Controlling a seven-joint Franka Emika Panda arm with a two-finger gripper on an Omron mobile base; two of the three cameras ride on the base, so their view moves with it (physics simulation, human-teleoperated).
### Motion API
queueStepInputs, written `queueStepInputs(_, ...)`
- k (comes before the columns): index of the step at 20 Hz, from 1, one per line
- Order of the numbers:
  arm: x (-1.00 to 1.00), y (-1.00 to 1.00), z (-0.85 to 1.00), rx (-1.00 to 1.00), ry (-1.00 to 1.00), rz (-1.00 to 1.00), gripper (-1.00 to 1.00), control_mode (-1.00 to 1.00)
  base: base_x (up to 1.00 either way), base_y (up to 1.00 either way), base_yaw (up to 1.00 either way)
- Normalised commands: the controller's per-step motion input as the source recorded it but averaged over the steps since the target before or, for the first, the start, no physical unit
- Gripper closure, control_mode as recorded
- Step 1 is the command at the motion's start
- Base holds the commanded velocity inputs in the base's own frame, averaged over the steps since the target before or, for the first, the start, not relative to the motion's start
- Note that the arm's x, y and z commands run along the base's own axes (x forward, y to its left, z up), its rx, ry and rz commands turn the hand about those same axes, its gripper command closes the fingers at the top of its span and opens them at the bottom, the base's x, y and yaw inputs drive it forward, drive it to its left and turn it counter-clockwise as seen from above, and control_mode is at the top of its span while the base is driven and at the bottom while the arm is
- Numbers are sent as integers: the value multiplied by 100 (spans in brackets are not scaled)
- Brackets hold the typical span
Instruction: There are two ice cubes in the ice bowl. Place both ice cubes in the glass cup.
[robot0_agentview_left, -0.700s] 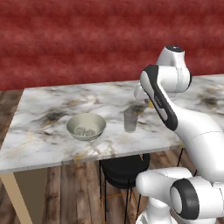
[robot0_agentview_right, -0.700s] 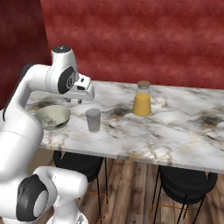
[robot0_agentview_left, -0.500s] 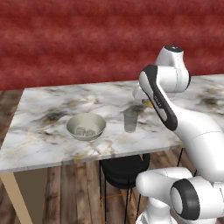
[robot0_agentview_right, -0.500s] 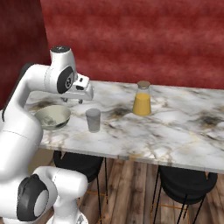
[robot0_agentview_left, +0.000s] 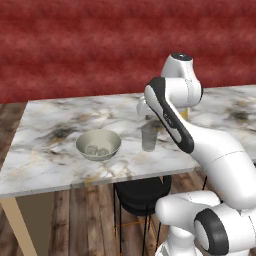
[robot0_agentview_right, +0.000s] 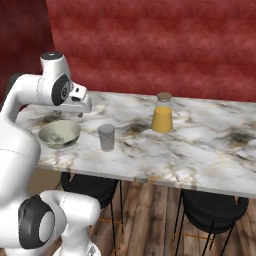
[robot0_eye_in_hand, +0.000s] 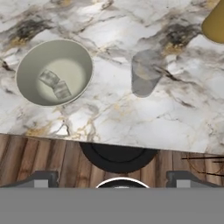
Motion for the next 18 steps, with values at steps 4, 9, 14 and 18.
queueStepInputs(4, 0, 43, 0, 2, -1, 3, -100, -100, 0, 0, 0)
queueStepInputs(9, 0, 21, 0, 10, 0, 0, -100, -100, 0, 0, 0)
queueStepInputs(14, 0, 9, 0, 11, 0, 0, -100, -100, 0, 0, 0)
queueStepInputs(18, 0, 25, 0, 6, 0, 0, -100, -100, 0, 0, 0)
